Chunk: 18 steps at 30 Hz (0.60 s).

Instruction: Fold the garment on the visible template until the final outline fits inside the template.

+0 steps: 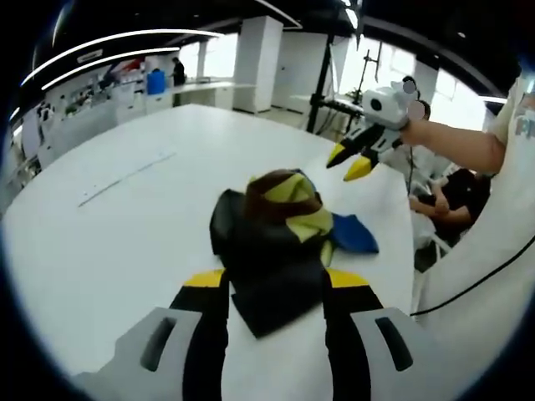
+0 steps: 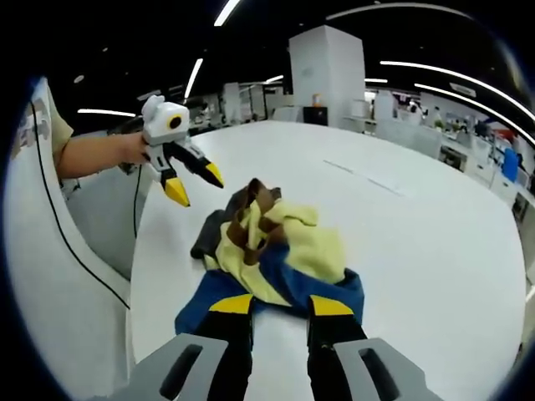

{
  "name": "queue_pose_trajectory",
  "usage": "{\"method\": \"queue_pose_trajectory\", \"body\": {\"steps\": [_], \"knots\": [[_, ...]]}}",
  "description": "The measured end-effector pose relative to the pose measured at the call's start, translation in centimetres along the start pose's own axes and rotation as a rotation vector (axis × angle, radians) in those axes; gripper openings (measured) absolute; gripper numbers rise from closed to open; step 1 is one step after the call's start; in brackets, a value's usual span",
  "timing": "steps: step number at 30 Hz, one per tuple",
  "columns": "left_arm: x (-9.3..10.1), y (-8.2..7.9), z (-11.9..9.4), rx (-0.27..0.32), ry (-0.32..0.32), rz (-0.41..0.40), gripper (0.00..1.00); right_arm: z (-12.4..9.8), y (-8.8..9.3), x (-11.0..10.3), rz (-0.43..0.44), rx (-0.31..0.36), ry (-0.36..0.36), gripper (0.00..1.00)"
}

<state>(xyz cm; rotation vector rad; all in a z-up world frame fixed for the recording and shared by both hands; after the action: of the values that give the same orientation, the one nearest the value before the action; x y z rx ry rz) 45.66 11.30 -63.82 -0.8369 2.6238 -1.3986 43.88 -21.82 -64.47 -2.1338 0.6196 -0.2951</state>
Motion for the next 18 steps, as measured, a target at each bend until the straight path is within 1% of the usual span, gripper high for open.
{"method": "queue_pose_trajectory", "body": {"steps": [4, 8, 18], "knots": [[-0.3, -0.1, 0.2, -0.001, -0.008, 0.004, 0.39, 0.3, 0.0, 0.1, -0.006, -0.010, -0.002, 0.19], [-0.5, -0.1, 0.4, -0.002, -0.002, -0.001, 0.39, 0.5, -0.1, 0.2, -0.007, -0.012, -0.003, 0.18], [-0.8, -0.3, 1.0, -0.008, -0.004, 0.016, 0.34, 1.6, -0.2, 0.2, -0.016, -0.020, -0.011, 0.15]]}}
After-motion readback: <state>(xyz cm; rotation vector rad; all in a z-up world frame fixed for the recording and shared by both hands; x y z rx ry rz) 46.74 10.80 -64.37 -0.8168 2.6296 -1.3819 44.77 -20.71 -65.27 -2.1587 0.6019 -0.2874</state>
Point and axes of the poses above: the point that each gripper's makers call its tool centre point, and the gripper's own axes: z roughly forward along the fingers, x roughly to its right, y roughly out of its underside, the point moved 10 cm from there along -z, roughly backward along the fingers, and after that the axes turned 5 degrees about -z, right-handed, at the moved point
